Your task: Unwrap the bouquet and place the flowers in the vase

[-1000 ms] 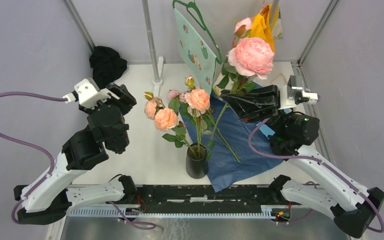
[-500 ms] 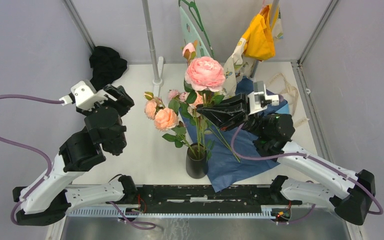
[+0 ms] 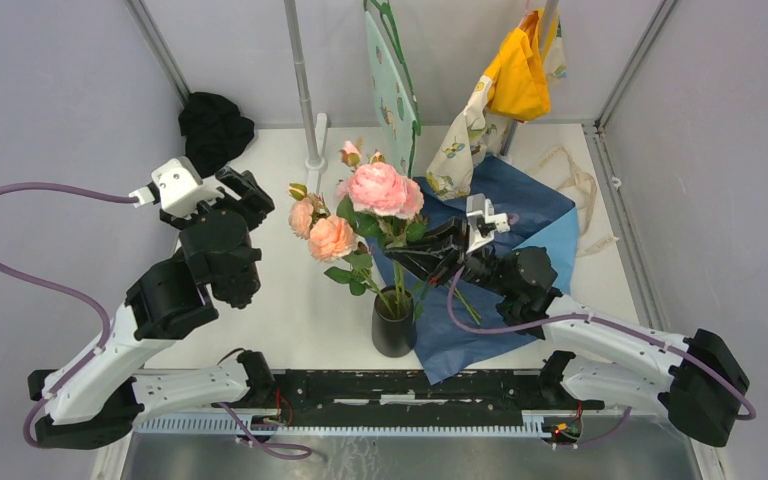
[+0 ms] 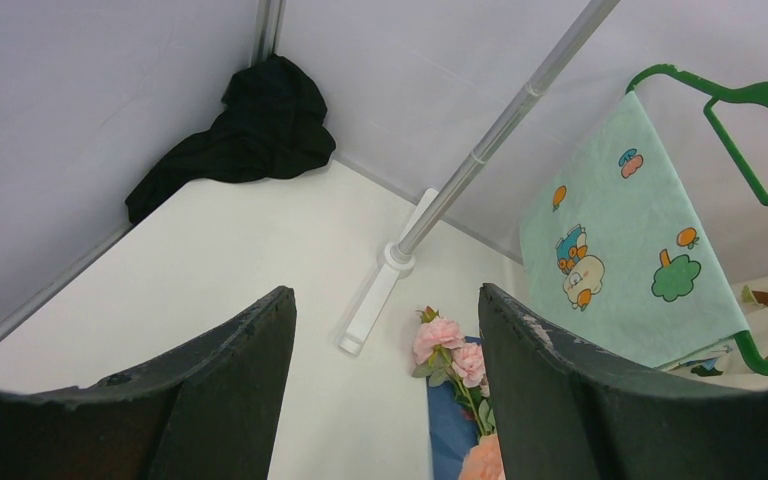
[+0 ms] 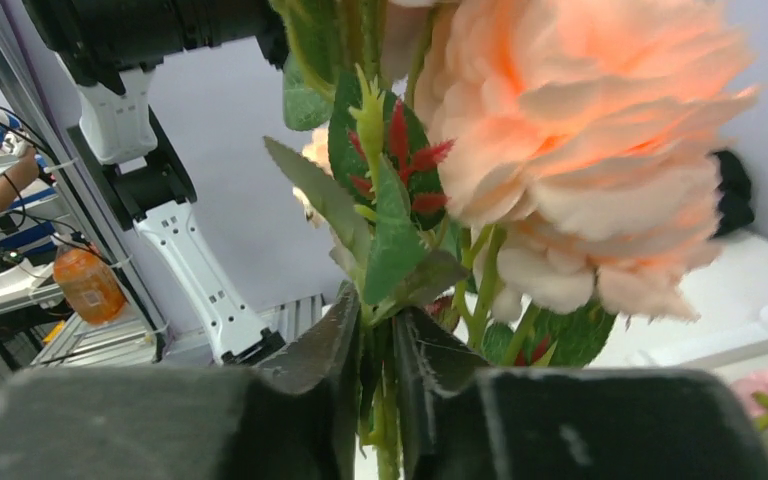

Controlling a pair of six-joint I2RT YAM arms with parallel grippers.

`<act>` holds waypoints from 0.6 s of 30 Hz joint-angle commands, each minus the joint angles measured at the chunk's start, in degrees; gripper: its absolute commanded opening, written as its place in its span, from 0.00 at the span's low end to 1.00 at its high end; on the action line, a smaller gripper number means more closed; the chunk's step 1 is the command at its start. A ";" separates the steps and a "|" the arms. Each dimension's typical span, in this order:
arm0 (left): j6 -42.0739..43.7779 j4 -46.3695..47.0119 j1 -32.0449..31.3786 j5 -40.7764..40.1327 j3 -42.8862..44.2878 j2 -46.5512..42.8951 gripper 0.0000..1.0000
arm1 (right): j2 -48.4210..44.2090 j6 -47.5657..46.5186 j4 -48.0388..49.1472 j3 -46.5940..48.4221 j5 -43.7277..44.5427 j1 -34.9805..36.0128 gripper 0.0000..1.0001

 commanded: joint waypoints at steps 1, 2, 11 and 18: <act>-3.15 0.82 -0.35 -2.14 0.29 0.21 0.74 | -1.03 -2.63 2.26 -2.57 2.08 1.04 0.28; -3.14 0.81 -0.34 -2.15 0.37 0.27 0.74 | -1.31 -3.27 1.69 -2.93 2.36 1.17 0.32; -2.88 0.82 -0.37 -2.39 0.93 1.23 0.74 | -8.28 -10.11 -6.10 -5.97 10.44 2.49 0.88; -2.79 0.86 -0.38 -2.42 1.41 2.61 0.74 | -17.47 -14.38 -17.37 -6.11 17.58 2.59 0.98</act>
